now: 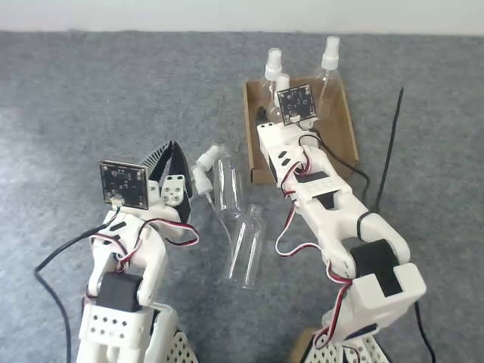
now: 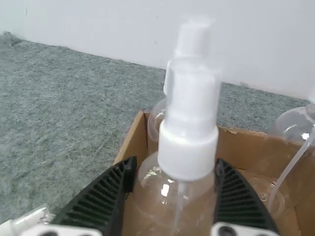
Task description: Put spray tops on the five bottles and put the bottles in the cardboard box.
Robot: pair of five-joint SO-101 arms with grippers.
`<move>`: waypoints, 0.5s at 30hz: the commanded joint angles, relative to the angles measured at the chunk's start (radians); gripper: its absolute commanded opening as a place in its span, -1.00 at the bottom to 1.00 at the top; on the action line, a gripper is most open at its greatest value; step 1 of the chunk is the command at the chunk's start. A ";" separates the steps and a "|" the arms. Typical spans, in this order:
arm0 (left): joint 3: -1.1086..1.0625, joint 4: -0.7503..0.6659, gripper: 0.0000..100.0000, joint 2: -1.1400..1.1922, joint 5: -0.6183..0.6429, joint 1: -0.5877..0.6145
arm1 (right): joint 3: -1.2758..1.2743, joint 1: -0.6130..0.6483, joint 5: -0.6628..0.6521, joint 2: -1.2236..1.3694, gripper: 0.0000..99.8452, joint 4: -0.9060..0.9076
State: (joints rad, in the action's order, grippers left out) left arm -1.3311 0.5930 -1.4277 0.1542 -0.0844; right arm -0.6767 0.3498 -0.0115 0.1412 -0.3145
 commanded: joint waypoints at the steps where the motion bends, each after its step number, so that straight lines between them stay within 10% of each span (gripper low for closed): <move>1: 0.010 -0.023 -0.98 -0.011 -0.009 0.005 | 0.014 0.005 0.003 -0.070 -0.61 -0.005; 15: 0.010 -0.021 -0.98 -0.011 -0.009 0.005 | -0.069 0.002 0.003 -0.081 -0.83 -0.145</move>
State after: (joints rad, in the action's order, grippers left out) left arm -1.3311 0.5930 -1.4277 0.1542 -0.0844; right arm -0.7380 0.3498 -0.0115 0.1412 -0.4081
